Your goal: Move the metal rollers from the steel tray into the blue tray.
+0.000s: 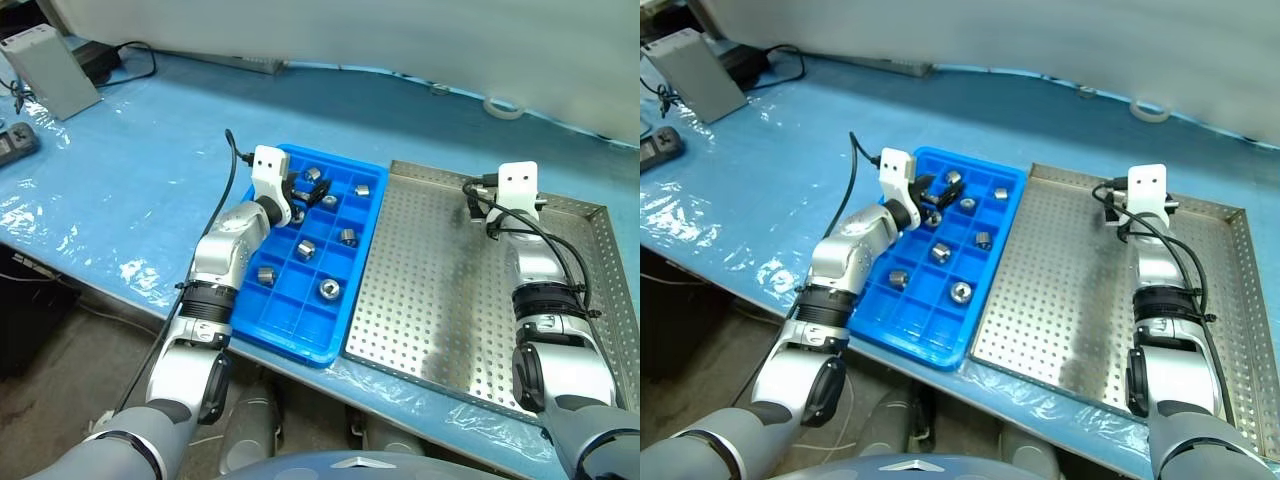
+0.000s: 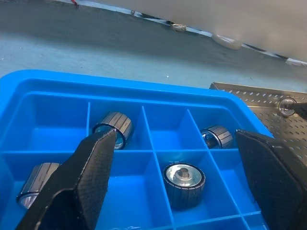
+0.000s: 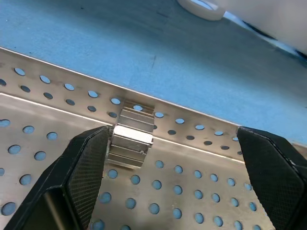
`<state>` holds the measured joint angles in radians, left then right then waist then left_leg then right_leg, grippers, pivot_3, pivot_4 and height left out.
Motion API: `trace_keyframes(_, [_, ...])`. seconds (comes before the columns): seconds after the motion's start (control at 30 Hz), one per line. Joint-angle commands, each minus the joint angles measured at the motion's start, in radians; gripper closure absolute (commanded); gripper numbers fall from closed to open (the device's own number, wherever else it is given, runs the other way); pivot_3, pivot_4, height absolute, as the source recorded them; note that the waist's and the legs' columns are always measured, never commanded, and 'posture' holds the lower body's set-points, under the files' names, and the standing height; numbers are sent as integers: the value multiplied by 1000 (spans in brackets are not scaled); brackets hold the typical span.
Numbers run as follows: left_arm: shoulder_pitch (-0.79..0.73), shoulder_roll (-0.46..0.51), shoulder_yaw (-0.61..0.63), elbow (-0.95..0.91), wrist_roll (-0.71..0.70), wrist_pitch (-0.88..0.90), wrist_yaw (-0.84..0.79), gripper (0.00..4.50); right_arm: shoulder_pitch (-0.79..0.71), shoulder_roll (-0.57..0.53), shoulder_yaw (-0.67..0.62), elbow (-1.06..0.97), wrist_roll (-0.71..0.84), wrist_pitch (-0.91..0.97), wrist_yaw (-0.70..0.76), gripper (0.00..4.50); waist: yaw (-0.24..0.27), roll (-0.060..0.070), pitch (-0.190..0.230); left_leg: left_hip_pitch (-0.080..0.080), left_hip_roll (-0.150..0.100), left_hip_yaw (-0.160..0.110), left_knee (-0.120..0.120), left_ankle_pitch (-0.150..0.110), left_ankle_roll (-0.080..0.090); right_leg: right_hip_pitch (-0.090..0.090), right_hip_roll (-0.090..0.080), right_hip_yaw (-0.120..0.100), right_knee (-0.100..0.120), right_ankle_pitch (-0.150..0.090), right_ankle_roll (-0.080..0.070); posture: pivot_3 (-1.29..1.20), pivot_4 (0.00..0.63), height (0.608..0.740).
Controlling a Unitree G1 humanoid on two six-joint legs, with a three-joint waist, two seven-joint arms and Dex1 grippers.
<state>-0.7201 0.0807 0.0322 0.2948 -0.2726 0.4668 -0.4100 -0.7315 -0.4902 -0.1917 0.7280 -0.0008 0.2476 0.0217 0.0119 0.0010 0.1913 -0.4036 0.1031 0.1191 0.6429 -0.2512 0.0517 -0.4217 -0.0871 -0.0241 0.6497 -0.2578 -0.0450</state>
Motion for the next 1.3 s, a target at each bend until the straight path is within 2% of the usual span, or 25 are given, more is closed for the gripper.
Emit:
trace_keyframes(0.03, [-11,0,-1,-35,-7,-14,-5,327,-92,19,6,79,12,-20,28,49,-2,0,0,0,0,0,0,0,0,0,0,0,0,0,0,-75,150,740])
trace_keyframes(0.3, [-12,3,-7,-39,-4,-8,-9,327,-278,18,3,361,2,-73,-2,49,-4,0,0,-1,-1,2,0,2,4,-1,-2,1,-1,2,-4,-69,150,740])
trace_keyframes(0.63, [18,10,-12,-83,-5,22,-5,327,-267,20,1,419,7,-111,-7,49,2,0,0,-2,-1,3,0,3,5,-2,-2,0,-1,3,-5,-60,150,740])
trace_keyframes(0.73, [16,8,-13,-85,-9,31,-5,327,-264,20,-1,416,10,-119,-10,574,2,0,0,-3,-1,3,0,3,5,-2,-2,0,-1,3,-5,-70,150,740])
trace_keyframes(1.0, [7,8,-18,-78,-10,38,-10,327,-247,17,-24,406,32,-120,-1,3307,2,0,0,-3,-1,3,0,3,5,-2,-2,0,-1,3,-5,-81,150,740])
trace_keyframes(1.17, [-1,10,-18,-73,-10,34,-14,327,-243,18,-20,393,32,-122,7,3315,2,0,0,-3,0,3,0,3,5,-2,-2,0,-1,3,-5,-81,150,740])
trace_keyframes(1.3, [10,37,-18,-100,-22,38,-55,327,-237,43,5,303,51,-118,142,3315,-2,0,0,-3,0,3,0,3,5,-2,-2,0,-1,3,-5,-80,150,740])
